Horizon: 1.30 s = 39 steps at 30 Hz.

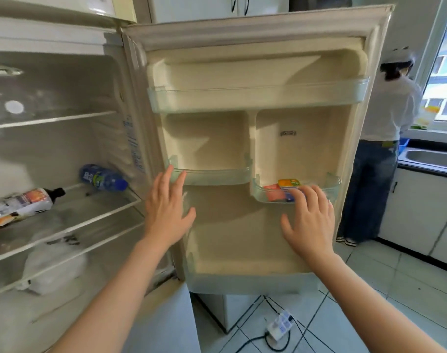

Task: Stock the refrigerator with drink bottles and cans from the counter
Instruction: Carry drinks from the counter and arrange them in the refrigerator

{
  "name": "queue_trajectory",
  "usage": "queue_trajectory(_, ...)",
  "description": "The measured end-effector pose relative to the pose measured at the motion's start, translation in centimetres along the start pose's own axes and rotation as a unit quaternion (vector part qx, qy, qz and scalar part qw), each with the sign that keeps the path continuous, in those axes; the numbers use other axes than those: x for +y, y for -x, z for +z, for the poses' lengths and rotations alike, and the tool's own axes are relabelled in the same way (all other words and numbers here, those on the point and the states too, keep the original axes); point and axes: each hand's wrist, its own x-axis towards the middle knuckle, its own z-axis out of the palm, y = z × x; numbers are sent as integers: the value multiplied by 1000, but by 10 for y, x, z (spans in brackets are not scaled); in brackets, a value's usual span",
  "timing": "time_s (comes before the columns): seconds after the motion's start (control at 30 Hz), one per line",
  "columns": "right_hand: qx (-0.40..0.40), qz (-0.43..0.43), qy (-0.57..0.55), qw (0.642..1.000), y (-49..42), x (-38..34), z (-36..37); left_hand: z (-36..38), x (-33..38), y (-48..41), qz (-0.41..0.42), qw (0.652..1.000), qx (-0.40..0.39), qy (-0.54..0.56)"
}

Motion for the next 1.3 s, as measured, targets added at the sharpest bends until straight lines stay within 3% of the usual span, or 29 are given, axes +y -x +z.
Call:
queue_trajectory(0.27,-76,37,19,996,-36,6,26,4,11,-12,23,999,14,20)
queue_trajectory(0.57,-88,49,-30,994,-63,14,39,10,8,-18,44,999,-4,17)
queue_trajectory(0.83,-70,108,-113,985,-58,-12,41,-2,-1,1,84,991,13,99)
queue_trajectory(1.03,29,-19,-254,967,-9,-79,49,-6,-55,58,-1,994,7,110)
queue_trajectory(1.17,-43,-133,-333,933,20,-143,74,-13,-123,89,-85,994,-18,73)
queue_trajectory(1.3,-154,-195,-334,909,20,-198,114,-20,-198,86,-177,983,-13,42)
